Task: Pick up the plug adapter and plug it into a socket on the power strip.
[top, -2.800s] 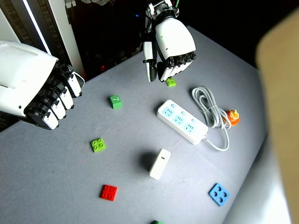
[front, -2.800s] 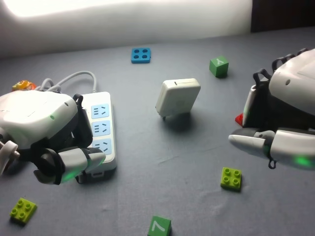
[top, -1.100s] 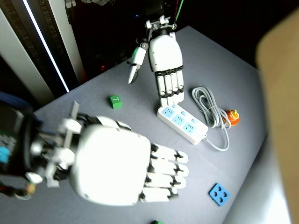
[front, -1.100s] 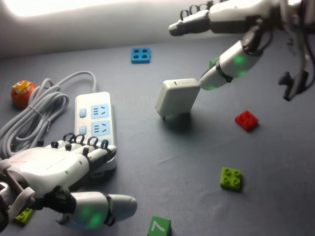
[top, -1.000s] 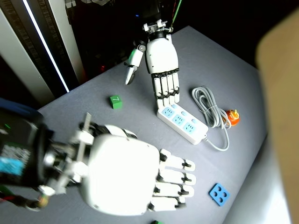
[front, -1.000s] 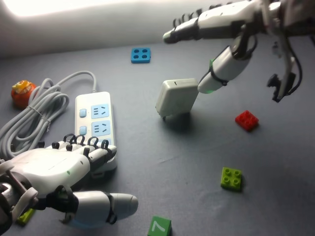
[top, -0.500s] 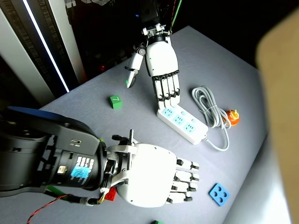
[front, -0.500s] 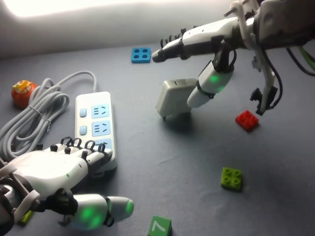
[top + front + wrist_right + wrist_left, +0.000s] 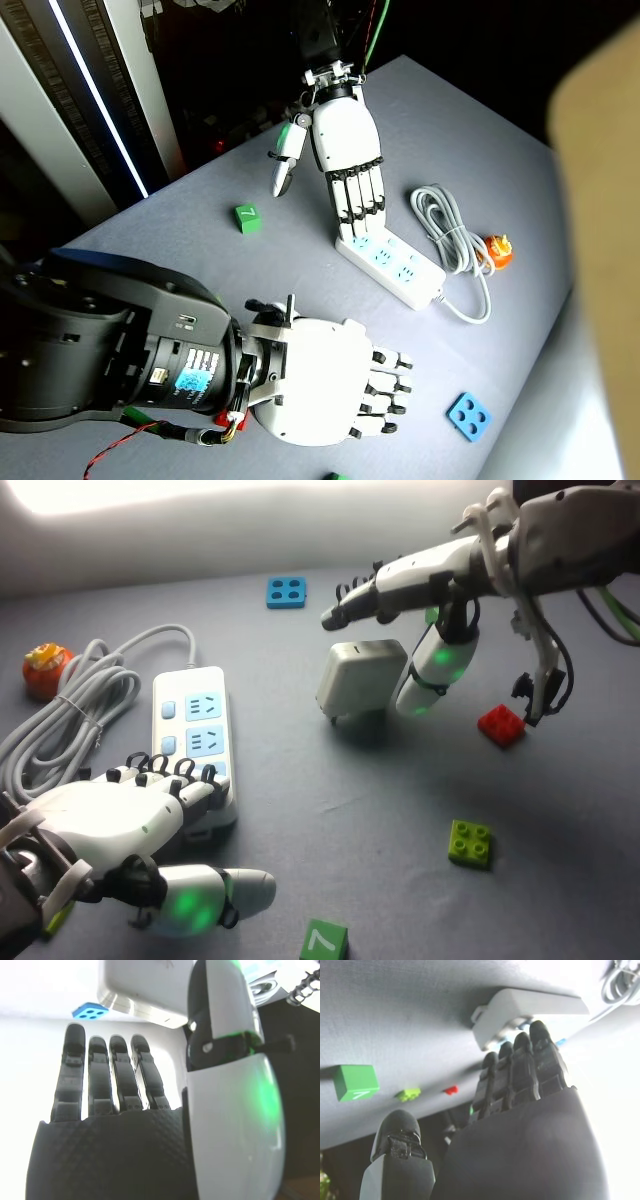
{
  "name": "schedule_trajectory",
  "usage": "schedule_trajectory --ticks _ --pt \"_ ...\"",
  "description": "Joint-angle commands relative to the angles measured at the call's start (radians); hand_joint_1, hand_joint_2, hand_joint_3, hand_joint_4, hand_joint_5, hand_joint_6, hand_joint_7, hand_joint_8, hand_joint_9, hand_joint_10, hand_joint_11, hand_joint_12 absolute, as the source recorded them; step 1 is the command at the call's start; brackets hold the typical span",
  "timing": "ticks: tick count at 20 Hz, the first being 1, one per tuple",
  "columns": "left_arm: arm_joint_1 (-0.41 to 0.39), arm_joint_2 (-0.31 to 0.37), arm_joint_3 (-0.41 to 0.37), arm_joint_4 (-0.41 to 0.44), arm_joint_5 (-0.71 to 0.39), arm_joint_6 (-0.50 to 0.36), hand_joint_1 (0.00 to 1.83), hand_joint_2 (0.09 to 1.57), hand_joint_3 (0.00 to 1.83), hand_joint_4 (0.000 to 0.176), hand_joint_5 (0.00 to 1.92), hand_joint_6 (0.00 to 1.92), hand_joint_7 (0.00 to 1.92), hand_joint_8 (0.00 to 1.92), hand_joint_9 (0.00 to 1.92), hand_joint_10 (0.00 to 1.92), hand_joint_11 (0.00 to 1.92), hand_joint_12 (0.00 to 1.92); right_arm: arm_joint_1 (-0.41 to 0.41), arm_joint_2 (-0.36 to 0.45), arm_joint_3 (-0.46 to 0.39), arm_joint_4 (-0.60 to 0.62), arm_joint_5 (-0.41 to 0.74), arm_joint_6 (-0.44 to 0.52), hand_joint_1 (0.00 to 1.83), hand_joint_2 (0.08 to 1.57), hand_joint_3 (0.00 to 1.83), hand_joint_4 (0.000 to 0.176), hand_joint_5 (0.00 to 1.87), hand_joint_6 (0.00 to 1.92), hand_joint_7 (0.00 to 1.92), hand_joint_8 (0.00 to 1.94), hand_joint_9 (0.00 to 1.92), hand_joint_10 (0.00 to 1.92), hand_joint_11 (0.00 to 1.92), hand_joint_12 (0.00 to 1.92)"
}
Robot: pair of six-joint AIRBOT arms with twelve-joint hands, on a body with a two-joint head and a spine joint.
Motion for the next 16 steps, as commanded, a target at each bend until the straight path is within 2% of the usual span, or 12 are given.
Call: schedule_trajectory --ticks 1,5,6,8,13,14,16 --pt "-0.005 0.0 0.002 0.024 -0.058 0.007 0.0 1.12 0.0 0.0 0.04 0.0 0.05 0.0 0.04 0.0 0.0 0.16 0.003 0.0 0.008 0.022 0.068 0.002 1.29 0.94 0.0 0.0 0.13 0.0 0.07 0.0 0.05 0.0 0.0 0.51" --pt "-0.004 0.0 0.002 0.013 -0.058 0.01 0.0 1.13 0.0 0.0 0.04 0.0 0.05 0.0 0.04 0.0 0.0 0.14 -0.006 -0.027 0.035 0.022 0.085 -0.01 1.33 0.93 0.0 0.0 0.13 0.0 0.08 0.0 0.06 0.0 0.0 0.56" --pt "-0.005 -0.001 0.001 0.011 -0.058 0.013 0.0 1.13 0.0 0.0 0.02 0.0 0.03 0.0 0.01 0.0 0.0 0.05 -0.007 -0.032 0.038 0.022 0.085 -0.01 1.34 0.93 0.0 0.0 0.13 0.0 0.08 0.0 0.07 0.0 0.0 0.56" --pt "-0.005 -0.002 -0.002 0.0 -0.057 0.018 0.0 1.13 0.0 0.0 0.03 0.01 0.03 0.01 0.02 0.01 0.01 0.04 -0.007 -0.04 0.044 0.022 0.09 -0.01 1.41 0.92 0.0 0.0 0.13 0.0 0.07 0.0 0.07 0.0 0.0 0.58" --pt "-0.011 -0.002 -0.008 -0.056 -0.057 0.022 0.0 1.12 0.0 0.0 0.05 0.01 0.05 0.01 0.03 0.01 0.04 0.06 -0.007 -0.058 0.057 0.022 0.097 -0.005 1.43 0.94 0.01 0.0 0.13 0.0 0.07 0.0 0.06 0.0 0.0 0.59" --pt "-0.012 -0.002 -0.008 -0.063 -0.057 0.023 0.0 1.12 0.0 0.0 0.07 0.01 0.07 0.01 0.05 0.0 0.01 0.17 -0.007 -0.059 0.057 0.022 0.099 -0.002 1.45 0.94 0.0 0.0 0.13 0.0 0.06 0.0 0.05 0.0 0.0 0.57" --pt "-0.014 -0.002 -0.009 -0.072 -0.057 0.023 0.0 1.13 0.0 0.0 0.05 0.0 0.05 0.0 0.03 0.0 0.0 0.11 -0.013 -0.063 0.058 0.023 0.107 0.011 1.44 0.94 0.0 0.0 0.14 0.0 0.07 0.0 0.08 0.01 0.0 0.63"
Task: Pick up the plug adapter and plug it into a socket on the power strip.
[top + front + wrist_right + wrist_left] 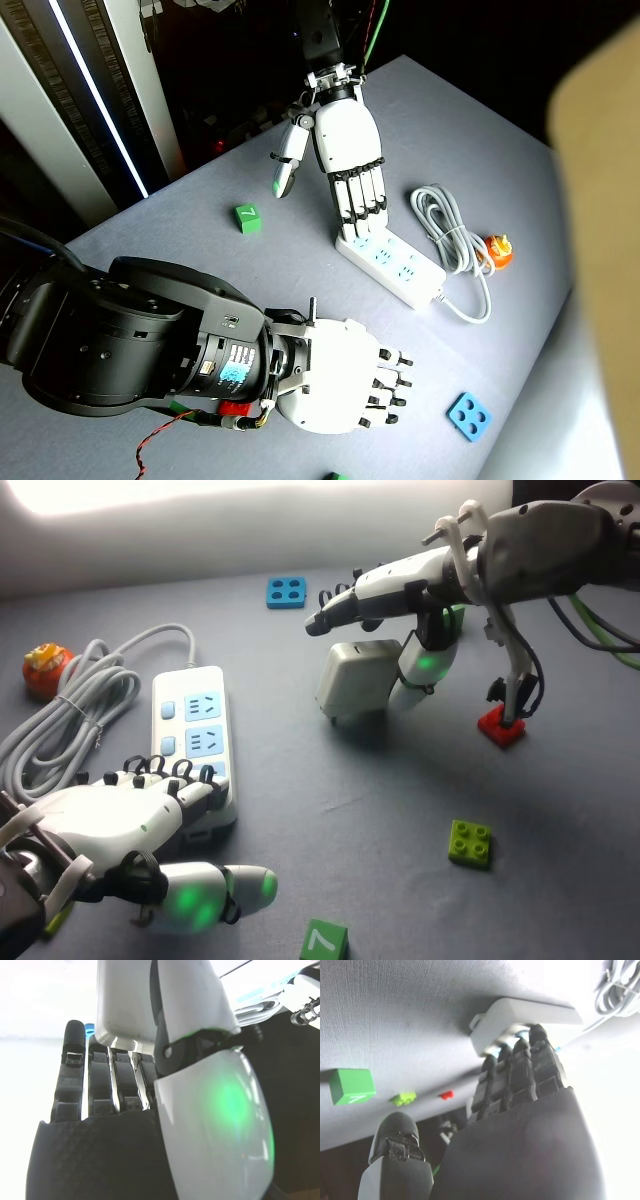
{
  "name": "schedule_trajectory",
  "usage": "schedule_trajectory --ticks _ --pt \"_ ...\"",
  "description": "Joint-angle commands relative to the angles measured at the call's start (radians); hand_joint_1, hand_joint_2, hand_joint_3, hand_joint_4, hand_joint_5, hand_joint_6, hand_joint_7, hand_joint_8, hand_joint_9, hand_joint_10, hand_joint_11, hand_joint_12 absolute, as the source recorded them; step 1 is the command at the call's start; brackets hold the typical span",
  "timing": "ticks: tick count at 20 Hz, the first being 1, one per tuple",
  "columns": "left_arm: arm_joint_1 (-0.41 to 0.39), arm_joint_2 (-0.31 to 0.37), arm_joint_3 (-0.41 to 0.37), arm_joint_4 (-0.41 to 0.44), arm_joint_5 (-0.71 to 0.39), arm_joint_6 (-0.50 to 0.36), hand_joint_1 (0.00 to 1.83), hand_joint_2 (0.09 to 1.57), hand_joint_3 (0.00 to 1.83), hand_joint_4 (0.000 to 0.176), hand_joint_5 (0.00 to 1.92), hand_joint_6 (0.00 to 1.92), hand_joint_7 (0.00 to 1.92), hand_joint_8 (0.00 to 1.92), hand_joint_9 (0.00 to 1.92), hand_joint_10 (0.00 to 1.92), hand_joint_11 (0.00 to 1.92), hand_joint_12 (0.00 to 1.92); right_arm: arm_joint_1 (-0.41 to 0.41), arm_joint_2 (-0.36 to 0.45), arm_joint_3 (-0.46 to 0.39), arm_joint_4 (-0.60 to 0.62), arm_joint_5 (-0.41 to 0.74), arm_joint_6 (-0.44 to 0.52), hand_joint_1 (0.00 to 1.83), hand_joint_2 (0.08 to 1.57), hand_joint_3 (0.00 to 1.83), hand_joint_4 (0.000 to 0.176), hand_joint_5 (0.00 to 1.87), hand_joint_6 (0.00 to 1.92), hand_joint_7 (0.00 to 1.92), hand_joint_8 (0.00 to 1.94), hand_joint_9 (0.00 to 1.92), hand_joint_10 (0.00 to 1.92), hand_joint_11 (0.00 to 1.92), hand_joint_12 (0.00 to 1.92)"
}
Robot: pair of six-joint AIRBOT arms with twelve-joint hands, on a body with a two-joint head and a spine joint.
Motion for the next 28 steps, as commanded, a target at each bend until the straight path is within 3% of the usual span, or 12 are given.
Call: schedule_trajectory --ticks 1,5,7,15,23,28 --pt "-0.003 -0.002 -0.001 0.014 -0.041 -0.001 0.0 1.13 0.0 0.0 0.04 0.0 0.04 0.0 0.02 0.0 0.0 0.11 -0.002 0.001 0.005 0.021 0.083 0.015 1.44 0.95 0.0 0.0 0.13 0.0 0.06 0.0 0.07 0.0 0.0 0.61" --pt "-0.001 -0.002 -0.001 0.014 -0.037 0.006 0.0 1.12 0.0 0.0 0.06 0.0 0.07 0.0 0.06 0.0 0.0 0.19 -0.016 -0.009 0.021 0.09 0.096 0.015 1.47 0.96 0.0 0.0 0.13 0.01 0.07 0.01 0.06 0.0 0.0 0.55" --pt "-0.001 -0.003 -0.002 0.014 -0.035 0.007 0.0 1.13 0.0 0.0 0.05 0.0 0.07 0.0 0.05 0.0 0.0 0.18 -0.019 -0.011 0.026 0.104 0.095 0.015 1.48 0.95 0.0 0.0 0.16 0.01 0.1 0.01 0.09 0.01 0.0 0.65" --pt "-0.002 -0.011 -0.004 0.014 -0.031 0.012 0.0 1.13 0.0 0.0 0.08 0.0 0.09 0.01 0.08 0.01 0.0 0.23 -0.019 -0.017 0.032 0.123 0.102 0.015 1.48 0.97 0.0 0.0 0.16 0.0 0.09 0.0 0.08 0.0 0.0 0.62" --pt "-0.007 -0.014 -0.005 0.014 -0.031 0.012 0.0 1.12 0.0 0.0 0.08 0.0 0.09 0.0 0.08 0.0 0.0 0.21 -0.022 -0.027 0.032 0.131 0.115 0.022 1.43 0.94 0.0 0.0 0.17 0.0 0.1 0.0 0.1 0.0 0.0 0.72" --pt "-0.008 -0.014 -0.003 0.014 -0.033 0.012 0.0 1.12 0.0 0.0 0.08 0.0 0.09 0.0 0.08 0.0 0.0 0.22 -0.025 -0.031 0.032 0.131 0.115 0.025 1.45 0.96 0.0 0.0 0.16 0.01 0.09 0.0 0.08 0.0 0.0 0.66"
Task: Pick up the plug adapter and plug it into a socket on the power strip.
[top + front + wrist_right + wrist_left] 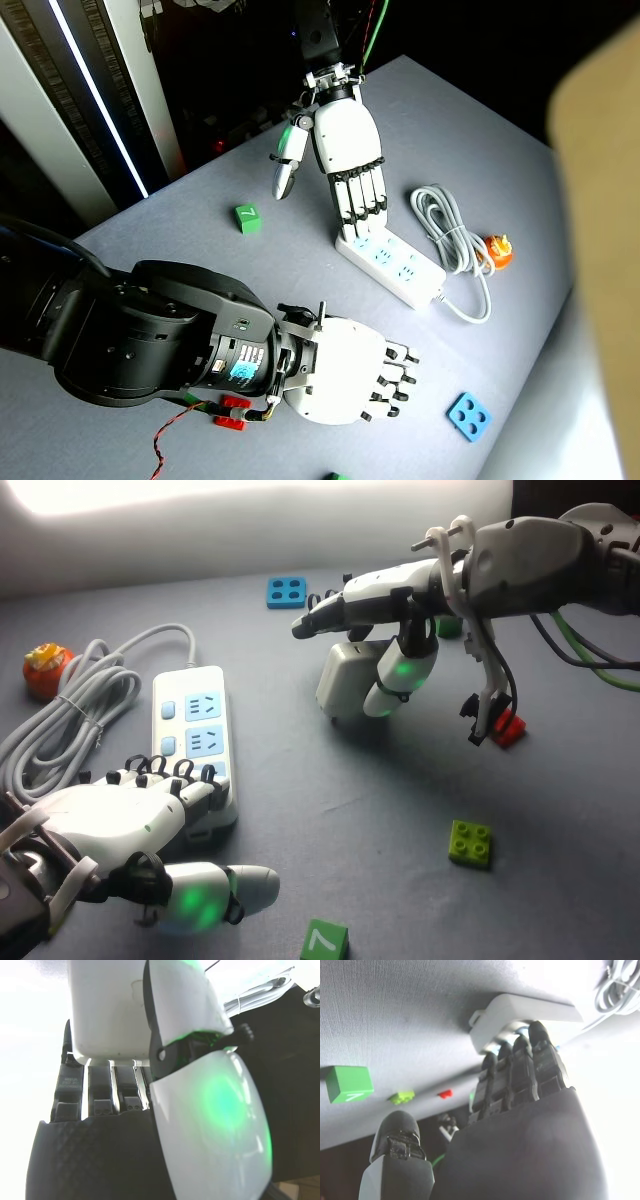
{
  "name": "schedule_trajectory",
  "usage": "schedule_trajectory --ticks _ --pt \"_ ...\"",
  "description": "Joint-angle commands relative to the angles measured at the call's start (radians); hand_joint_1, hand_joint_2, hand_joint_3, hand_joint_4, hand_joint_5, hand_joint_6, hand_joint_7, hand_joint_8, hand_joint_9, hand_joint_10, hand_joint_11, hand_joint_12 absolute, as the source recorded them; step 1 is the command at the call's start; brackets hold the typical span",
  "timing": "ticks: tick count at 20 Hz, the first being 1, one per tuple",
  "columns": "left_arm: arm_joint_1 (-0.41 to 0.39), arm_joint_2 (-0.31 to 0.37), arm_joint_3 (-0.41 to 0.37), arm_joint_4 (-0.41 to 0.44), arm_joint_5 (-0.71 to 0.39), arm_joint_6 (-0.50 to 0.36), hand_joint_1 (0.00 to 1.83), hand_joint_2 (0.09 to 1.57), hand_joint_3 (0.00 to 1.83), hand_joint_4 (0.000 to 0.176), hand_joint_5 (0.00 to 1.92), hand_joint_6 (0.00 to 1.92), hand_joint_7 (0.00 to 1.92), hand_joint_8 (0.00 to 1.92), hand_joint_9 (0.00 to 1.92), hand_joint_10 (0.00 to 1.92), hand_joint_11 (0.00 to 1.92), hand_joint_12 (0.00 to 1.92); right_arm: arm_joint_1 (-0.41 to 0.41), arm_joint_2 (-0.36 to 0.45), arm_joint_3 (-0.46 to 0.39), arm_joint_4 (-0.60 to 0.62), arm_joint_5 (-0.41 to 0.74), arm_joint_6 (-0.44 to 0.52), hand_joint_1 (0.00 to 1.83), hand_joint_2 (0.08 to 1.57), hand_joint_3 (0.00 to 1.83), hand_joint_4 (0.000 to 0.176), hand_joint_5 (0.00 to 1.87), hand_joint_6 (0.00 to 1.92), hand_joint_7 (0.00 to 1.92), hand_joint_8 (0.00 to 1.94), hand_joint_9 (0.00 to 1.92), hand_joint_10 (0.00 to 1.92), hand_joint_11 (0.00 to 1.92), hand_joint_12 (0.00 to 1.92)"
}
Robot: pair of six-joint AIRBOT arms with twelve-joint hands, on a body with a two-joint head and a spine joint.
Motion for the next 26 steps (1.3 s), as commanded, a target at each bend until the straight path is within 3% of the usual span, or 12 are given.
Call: schedule_trajectory --ticks 1,7,10,12,16,21,26 --pt "-0.005 -0.007 0.0 0.013 -0.027 -0.001 0.0 1.13 0.0 0.0 0.08 0.0 0.1 0.0 0.09 0.0 0.0 0.24 0.004 0.003 0.004 0.021 0.068 0.006 1.45 0.95 0.0 0.0 0.16 0.0 0.09 0.0 0.08 0.0 0.0 0.69" --pt "-0.006 -0.007 0.002 0.013 -0.028 -0.002 0.0 1.12 0.0 0.0 0.08 0.0 0.08 0.0 0.08 0.0 0.0 0.21 0.002 0.007 0.004 0.021 0.068 0.006 1.31 0.98 0.01 0.0 0.22 0.01 0.17 0.01 0.15 0.01 0.0 0.83" --pt "-0.007 -0.007 0.003 0.013 -0.028 -0.002 0.0 1.12 0.0 0.0 0.1 0.01 0.1 0.0 0.09 0.0 0.0 0.23 0.003 0.007 0.004 0.021 0.067 0.006 1.24 1.02 0.01 0.0 0.32 0.02 0.29 0.01 0.28 0.03 0.0 1.08" --pt "-0.007 -0.007 0.003 0.013 -0.028 -0.002 0.0 1.13 0.0 0.0 0.08 0.0 0.08 0.01 0.06 0.0 0.0 0.16 0.003 0.007 0.004 0.021 0.067 0.006 1.22 1.07 0.0 0.0 0.38 0.01 0.37 0.0 0.37 0.02 0.01 1.13" --pt "-0.007 -0.007 0.004 0.013 -0.028 -0.002 0.0 1.13 0.0 0.0 0.09 0.0 0.09 0.0 0.08 0.0 0.0 0.22 0.003 0.009 0.004 0.021 0.064 0.006 1.18 1.05 0.0 0.0 0.52 0.01 0.54 0.01 0.54 0.02 0.13 1.12" --pt "-0.008 -0.007 0.005 0.013 -0.028 -0.004 0.0 1.12 0.0 0.0 0.1 0.0 0.1 0.0 0.1 0.0 0.0 0.25 0.001 0.013 0.004 0.021 0.064 0.002 1.25 1.07 0.0 0.0 0.79 0.02 0.86 0.01 0.85 0.03 0.48 1.03" --pt "-0.008 -0.007 0.006 0.013 -0.028 -0.004 0.0 1.13 0.0 0.0 0.08 0.0 0.09 0.0 0.08 0.0 0.0 0.21 -0.007 0.021 0.003 0.021 0.067 -0.013 1.22 1.1 0.0 0.0 0.87 0.01 0.96 0.01 0.96 0.02 0.6 0.95"
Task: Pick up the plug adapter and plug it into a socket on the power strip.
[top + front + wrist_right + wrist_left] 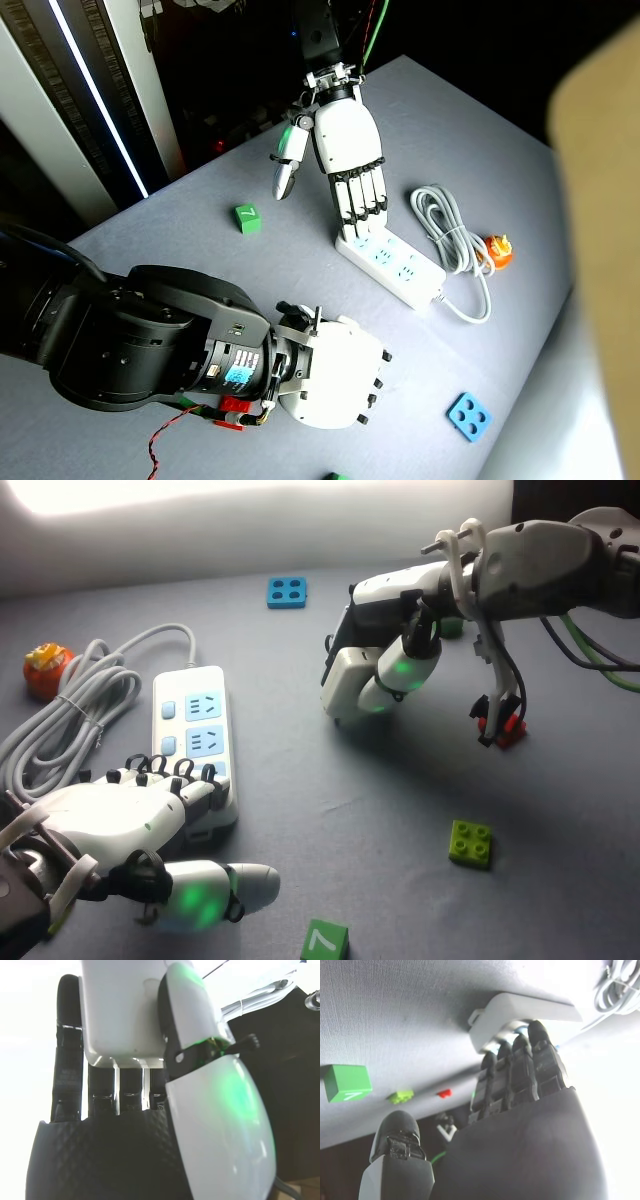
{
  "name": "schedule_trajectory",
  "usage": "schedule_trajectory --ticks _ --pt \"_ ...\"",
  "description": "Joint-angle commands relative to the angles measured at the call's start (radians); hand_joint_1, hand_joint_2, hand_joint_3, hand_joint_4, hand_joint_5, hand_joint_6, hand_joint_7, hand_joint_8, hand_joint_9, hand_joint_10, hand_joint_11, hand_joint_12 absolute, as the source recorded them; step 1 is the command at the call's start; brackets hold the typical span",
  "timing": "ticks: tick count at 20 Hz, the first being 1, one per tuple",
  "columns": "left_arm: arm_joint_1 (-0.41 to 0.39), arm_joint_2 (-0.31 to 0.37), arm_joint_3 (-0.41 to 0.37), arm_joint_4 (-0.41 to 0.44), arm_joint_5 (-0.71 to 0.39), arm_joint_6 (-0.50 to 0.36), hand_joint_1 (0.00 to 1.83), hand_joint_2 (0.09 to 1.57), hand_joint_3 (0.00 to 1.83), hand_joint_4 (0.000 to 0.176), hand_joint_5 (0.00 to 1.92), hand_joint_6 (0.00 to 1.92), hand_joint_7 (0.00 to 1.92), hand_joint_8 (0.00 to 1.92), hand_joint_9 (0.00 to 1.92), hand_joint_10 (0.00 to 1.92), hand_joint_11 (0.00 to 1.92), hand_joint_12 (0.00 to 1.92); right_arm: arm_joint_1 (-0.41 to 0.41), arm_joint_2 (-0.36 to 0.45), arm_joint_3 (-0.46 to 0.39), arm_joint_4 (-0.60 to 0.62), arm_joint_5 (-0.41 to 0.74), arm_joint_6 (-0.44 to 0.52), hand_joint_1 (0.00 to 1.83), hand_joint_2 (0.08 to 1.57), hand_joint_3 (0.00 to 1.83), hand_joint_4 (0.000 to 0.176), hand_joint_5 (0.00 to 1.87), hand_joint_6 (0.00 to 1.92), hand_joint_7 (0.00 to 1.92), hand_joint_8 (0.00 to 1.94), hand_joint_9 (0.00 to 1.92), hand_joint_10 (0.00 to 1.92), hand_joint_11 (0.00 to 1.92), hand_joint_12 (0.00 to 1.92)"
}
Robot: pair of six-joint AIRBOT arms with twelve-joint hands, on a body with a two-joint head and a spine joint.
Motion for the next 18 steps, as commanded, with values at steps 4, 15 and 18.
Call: schedule_trajectory --ticks 4,15,18 --pt "-0.003 -0.007 0.005 0.016 -0.028 -0.003 0.0 1.12 0.0 0.0 0.1 0.0 0.1 0.0 0.09 0.0 0.0 0.22 0.002 0.011 0.0 0.021 0.064 -0.019 1.22 1.12 0.0 0.0 0.88 1.08 1.06 0.93 1.21 0.03 0.82 0.94" --pt "-0.008 -0.008 0.006 0.016 -0.028 -0.004 0.0 1.12 0.0 0.0 0.1 0.0 0.1 0.0 0.09 0.0 0.0 0.27 0.103 0.029 -0.073 -0.088 0.075 -0.086 1.24 1.08 0.0 0.0 0.98 0.96 1.17 0.73 1.36 0.01 0.99 0.85" --pt "-0.008 -0.01 0.008 0.016 -0.028 -0.004 0.0 1.13 0.0 0.0 0.1 0.0 0.11 0.0 0.1 0.0 0.0 0.26 0.151 0.009 -0.078 -0.243 0.047 -0.023 1.25 1.07 0.0 0.0 1.0 0.93 1.19 0.69 1.34 0.01 0.97 0.85"
